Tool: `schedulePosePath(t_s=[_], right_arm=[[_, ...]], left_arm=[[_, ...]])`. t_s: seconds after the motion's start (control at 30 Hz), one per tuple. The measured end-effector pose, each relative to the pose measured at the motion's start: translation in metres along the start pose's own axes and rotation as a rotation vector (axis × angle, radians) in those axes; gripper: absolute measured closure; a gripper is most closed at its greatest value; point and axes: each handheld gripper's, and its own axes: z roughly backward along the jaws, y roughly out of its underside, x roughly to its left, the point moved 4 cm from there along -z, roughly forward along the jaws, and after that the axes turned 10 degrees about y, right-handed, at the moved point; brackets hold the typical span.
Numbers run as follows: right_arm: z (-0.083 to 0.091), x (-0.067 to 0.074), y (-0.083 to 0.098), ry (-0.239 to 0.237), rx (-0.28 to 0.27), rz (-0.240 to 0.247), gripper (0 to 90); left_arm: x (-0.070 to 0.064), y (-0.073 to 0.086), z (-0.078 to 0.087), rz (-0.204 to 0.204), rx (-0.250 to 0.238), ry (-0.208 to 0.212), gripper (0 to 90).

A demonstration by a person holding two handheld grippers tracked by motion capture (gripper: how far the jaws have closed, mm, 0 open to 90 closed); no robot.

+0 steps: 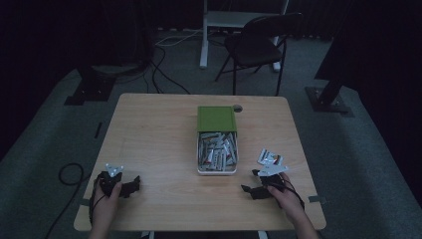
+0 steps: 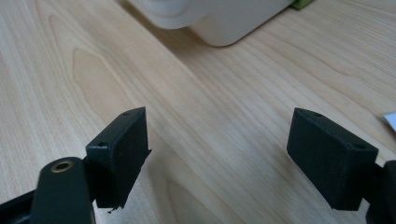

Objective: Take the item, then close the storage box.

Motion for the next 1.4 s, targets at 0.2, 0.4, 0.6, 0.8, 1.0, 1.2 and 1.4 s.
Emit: schedulePosePath(t_s=[0.2,0.4,0.6,0.8,1.0,1.2,1.4], right_arm=[[-0.004,0.005,-0.002,0.017,0.024,0.026,19.5],[-0.005,0.009,-0.002,0.016,0.036,0.066,17.2],[-0.005,0.007,-0.002,0.032,0.036,0.051,17.0],[-0.004,0.007,-0.002,0.044,0.026,0.056,17.0],[0.004,0.002,-0.007,0.052,-0.006,0.028,14.8],[0.007,0.0,-0.012,0.041,-0.038,-0.01,14.0],[0.008,-0.001,-0.017,0.035,-0.054,-0.032,13.9]], left_arm=[[-0.002,0.0,0.0,-0.022,0.005,0.02,9.6],[-0.004,0.0,0.0,-0.049,0.011,0.045,9.6],[-0.012,0.0,-0.001,-0.104,0.026,0.083,9.6],[-0.03,-0.001,-0.002,-0.209,0.043,0.14,9.6],[-0.055,-0.005,-0.003,-0.303,0.033,0.216,9.6],[-0.074,-0.011,-0.002,-0.354,-0.006,0.286,9.6],[-0.092,-0.016,-0.001,-0.39,-0.032,0.352,9.6]])
